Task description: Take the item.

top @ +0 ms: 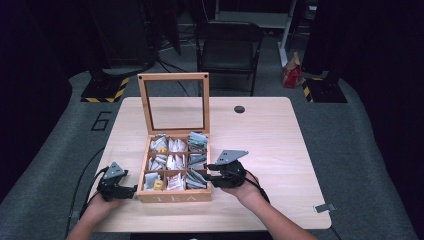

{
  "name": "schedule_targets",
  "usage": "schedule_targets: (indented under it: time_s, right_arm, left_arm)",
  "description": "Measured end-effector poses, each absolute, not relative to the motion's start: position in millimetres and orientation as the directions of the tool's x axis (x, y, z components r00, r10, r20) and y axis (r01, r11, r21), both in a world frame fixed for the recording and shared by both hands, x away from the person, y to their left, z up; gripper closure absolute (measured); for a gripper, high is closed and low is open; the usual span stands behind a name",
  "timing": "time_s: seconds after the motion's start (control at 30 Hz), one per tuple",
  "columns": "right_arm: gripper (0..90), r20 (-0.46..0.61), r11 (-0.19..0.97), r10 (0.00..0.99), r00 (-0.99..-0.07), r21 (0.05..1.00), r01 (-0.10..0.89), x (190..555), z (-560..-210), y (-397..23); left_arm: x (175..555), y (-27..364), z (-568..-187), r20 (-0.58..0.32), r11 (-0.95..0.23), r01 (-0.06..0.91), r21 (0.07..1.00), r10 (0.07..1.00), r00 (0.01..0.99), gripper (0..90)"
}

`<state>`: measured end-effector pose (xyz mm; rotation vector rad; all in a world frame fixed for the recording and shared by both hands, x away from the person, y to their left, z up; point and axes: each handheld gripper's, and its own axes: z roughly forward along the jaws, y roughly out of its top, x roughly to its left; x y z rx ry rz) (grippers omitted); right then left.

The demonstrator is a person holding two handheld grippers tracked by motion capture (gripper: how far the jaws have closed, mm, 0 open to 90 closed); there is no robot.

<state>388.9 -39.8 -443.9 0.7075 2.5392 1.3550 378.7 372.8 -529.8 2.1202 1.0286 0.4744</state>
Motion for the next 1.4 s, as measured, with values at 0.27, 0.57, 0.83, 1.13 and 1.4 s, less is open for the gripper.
schedule_targets:
  time_s: [0.27, 0.57, 0.83, 1.13, 1.4]
  right_arm:
    - [64.1, 0.059, 0.489, 0.461, -0.886, 0.816, 0.309, 391.4, -447.9, -30.0]
    - [69.4, 0.065, 0.504, 0.441, -0.895, 0.807, 0.307, 396.4, -452.9, -21.0]
    - [71.4, 0.070, 0.513, 0.429, -0.901, 0.802, 0.307, 398.8, -456.2, -15.8]
    - [76.0, 0.066, 0.531, 0.432, -0.900, 0.788, 0.313, 400.8, -460.0, -13.3]
    - [77.5, 0.066, 0.544, 0.424, -0.903, 0.779, 0.313, 402.3, -464.2, -10.2]
  left_arm:
    - [378.7, 372.6, -530.2, 0.016, -0.419, 0.522, 0.743, 0.791, 0.612, 14.2]
    - [378.7, 372.8, -529.8, 0.015, -0.422, 0.524, 0.740, 0.789, 0.614, 14.2]
    - [378.8, 372.8, -529.9, 0.016, -0.422, 0.523, 0.741, 0.789, 0.614, 14.2]
    - [378.7, 372.9, -529.7, 0.015, -0.422, 0.524, 0.739, 0.789, 0.614, 14.2]
    - [378.7, 372.7, -529.9, 0.015, -0.421, 0.524, 0.741, 0.790, 0.613, 14.2]
